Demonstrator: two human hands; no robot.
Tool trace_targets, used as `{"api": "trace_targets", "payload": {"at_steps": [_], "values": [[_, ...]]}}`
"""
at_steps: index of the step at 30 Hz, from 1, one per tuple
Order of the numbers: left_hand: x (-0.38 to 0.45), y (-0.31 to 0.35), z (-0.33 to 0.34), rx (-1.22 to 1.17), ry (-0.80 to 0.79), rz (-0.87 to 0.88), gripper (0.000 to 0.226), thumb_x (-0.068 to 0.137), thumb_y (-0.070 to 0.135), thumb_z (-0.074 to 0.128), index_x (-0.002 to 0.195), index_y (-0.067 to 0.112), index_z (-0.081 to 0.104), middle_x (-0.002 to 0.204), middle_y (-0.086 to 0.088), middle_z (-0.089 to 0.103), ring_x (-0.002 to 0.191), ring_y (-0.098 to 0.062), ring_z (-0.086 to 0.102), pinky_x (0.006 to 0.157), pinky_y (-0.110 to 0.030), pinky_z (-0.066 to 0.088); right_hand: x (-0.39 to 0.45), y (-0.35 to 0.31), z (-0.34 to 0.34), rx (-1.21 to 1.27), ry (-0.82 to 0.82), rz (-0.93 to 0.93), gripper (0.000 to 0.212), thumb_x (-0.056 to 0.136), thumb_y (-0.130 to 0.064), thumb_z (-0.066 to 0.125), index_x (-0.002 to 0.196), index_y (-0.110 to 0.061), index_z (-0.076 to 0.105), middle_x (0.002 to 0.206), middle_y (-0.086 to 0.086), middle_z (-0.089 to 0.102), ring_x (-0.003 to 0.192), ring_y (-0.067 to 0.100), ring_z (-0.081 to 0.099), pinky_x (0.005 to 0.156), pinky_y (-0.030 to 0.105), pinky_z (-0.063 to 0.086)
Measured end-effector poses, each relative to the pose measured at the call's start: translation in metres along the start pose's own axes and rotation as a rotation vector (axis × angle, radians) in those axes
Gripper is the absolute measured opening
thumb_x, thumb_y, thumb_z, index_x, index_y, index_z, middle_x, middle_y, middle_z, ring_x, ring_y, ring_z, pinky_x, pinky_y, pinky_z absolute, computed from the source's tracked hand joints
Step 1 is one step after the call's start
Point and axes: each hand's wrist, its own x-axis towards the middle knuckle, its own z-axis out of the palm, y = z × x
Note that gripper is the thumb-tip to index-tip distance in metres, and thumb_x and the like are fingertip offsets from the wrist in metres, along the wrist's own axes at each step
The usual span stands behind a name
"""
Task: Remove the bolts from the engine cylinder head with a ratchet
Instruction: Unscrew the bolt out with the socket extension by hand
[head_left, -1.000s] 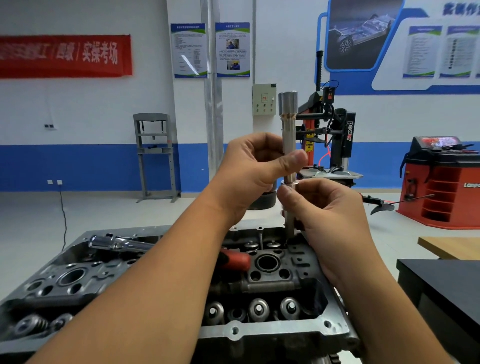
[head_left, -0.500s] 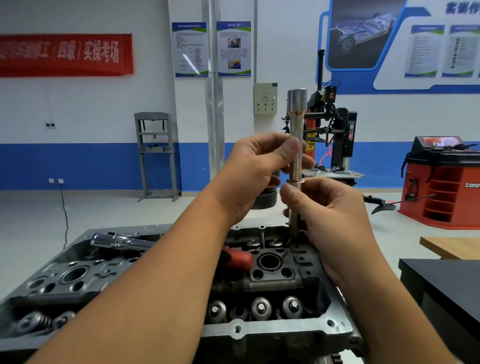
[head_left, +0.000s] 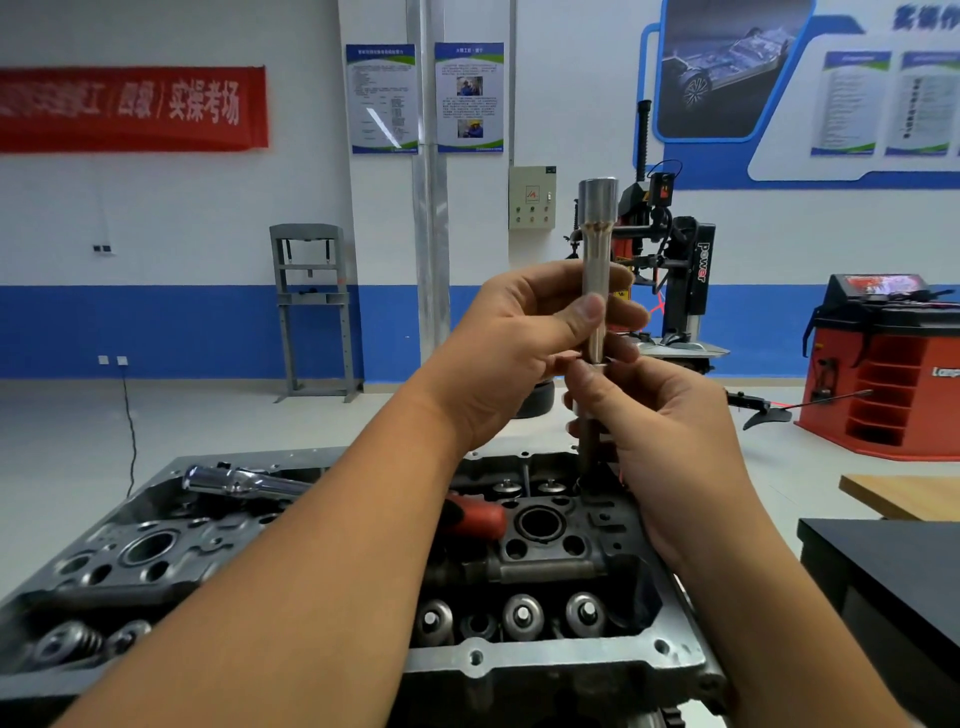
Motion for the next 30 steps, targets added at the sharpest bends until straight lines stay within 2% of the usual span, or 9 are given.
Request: {"api": "trace_targets", "payload": {"at_steps": [3, 7, 10, 13, 17, 20, 25, 28, 30], "values": [[-0.0005, 0.0001, 0.0005, 0.038, 0.061, 0.017, 0.012, 0.098, 0.001, 0.062, 0.108, 0.003, 0.067, 0.089, -0.012, 0.076, 0.083, -0.031, 0.074, 0.082, -0.043, 0.064, 0.0000, 0.0003, -0.0010, 0.017, 0.004, -0.001, 0.013, 0.079, -0.042, 0.079, 0.084, -0.031, 0.079, 0.074, 0.000, 0.076, 0.069, 0.019, 0.069, 0.065, 0.034, 0.057], [-0.0011, 0.0020, -0.0012, 0.117, 0.186, 0.035, 0.037, 0.071, 0.020, 0.082, 0.102, 0.006, 0.068, 0.091, -0.018, 0.072, 0.085, -0.035, 0.069, 0.091, -0.063, 0.056, 0.0005, 0.0027, -0.0026, -0.010, 0.034, -0.010, 0.014, 0.081, -0.033, 0.085, 0.082, -0.021, 0.078, 0.078, 0.002, 0.078, 0.074, 0.019, 0.074, 0.073, 0.043, 0.060], [-0.0002, 0.0015, -0.0008, 0.114, 0.065, -0.038, 0.015, 0.098, 0.023, 0.065, 0.107, 0.013, 0.070, 0.096, -0.008, 0.077, 0.088, -0.023, 0.072, 0.090, -0.051, 0.058, 0.0012, 0.0045, -0.0019, -0.013, 0.048, -0.005, 0.009, 0.084, -0.030, 0.084, 0.085, -0.023, 0.079, 0.080, 0.000, 0.078, 0.073, 0.016, 0.073, 0.074, 0.044, 0.059], [0.0001, 0.0001, -0.0022, 0.084, 0.001, -0.095, 0.023, 0.110, 0.018, 0.047, 0.113, 0.013, 0.070, 0.100, -0.007, 0.078, 0.093, -0.024, 0.072, 0.087, -0.045, 0.055, 0.0014, 0.0051, -0.0013, 0.005, 0.047, -0.012, 0.005, 0.089, -0.026, 0.080, 0.087, -0.031, 0.080, 0.080, -0.001, 0.078, 0.072, 0.013, 0.071, 0.071, 0.039, 0.054], [0.0001, 0.0002, -0.0058, 0.127, 0.071, -0.042, 0.009, 0.101, 0.015, 0.063, 0.104, 0.012, 0.070, 0.088, -0.004, 0.078, 0.085, -0.021, 0.074, 0.080, -0.036, 0.060, 0.0008, 0.0036, -0.0012, 0.002, 0.037, -0.012, 0.004, 0.084, -0.034, 0.082, 0.087, -0.034, 0.079, 0.079, 0.000, 0.078, 0.072, 0.015, 0.072, 0.074, 0.044, 0.060], [0.0013, -0.0021, -0.0056, 0.156, 0.178, -0.020, 0.034, 0.076, 0.029, 0.080, 0.101, 0.008, 0.070, 0.086, -0.006, 0.076, 0.078, -0.018, 0.068, 0.066, -0.024, 0.053, 0.0008, 0.0042, -0.0033, -0.020, 0.054, 0.001, 0.013, 0.079, -0.030, 0.088, 0.085, -0.024, 0.078, 0.077, 0.000, 0.077, 0.068, 0.012, 0.070, 0.067, 0.036, 0.057], [0.0015, -0.0020, -0.0052, 0.095, 0.052, -0.068, 0.017, 0.106, 0.020, 0.055, 0.108, 0.014, 0.071, 0.094, -0.003, 0.078, 0.090, -0.017, 0.070, 0.085, -0.039, 0.056, 0.0015, 0.0054, -0.0031, -0.042, 0.068, -0.002, 0.008, 0.084, -0.023, 0.085, 0.085, -0.021, 0.077, 0.078, 0.003, 0.077, 0.066, 0.016, 0.065, 0.065, 0.037, 0.056], [0.0010, -0.0015, -0.0052, 0.062, 0.029, -0.057, 0.021, 0.108, 0.010, 0.049, 0.115, 0.010, 0.069, 0.095, -0.006, 0.078, 0.091, -0.022, 0.072, 0.084, -0.036, 0.060, 0.0009, 0.0051, -0.0028, -0.041, 0.058, -0.008, 0.006, 0.088, -0.021, 0.082, 0.085, -0.024, 0.078, 0.077, 0.003, 0.077, 0.067, 0.021, 0.064, 0.067, 0.047, 0.058], [0.0009, -0.0023, -0.0048, 0.089, 0.059, -0.026, 0.014, 0.104, 0.010, 0.057, 0.110, 0.009, 0.070, 0.091, -0.005, 0.078, 0.090, -0.023, 0.073, 0.086, -0.041, 0.062, 0.0009, 0.0054, -0.0031, -0.046, 0.059, -0.014, 0.005, 0.088, -0.025, 0.083, 0.085, -0.027, 0.079, 0.077, 0.002, 0.077, 0.067, 0.019, 0.065, 0.068, 0.045, 0.058]]}}
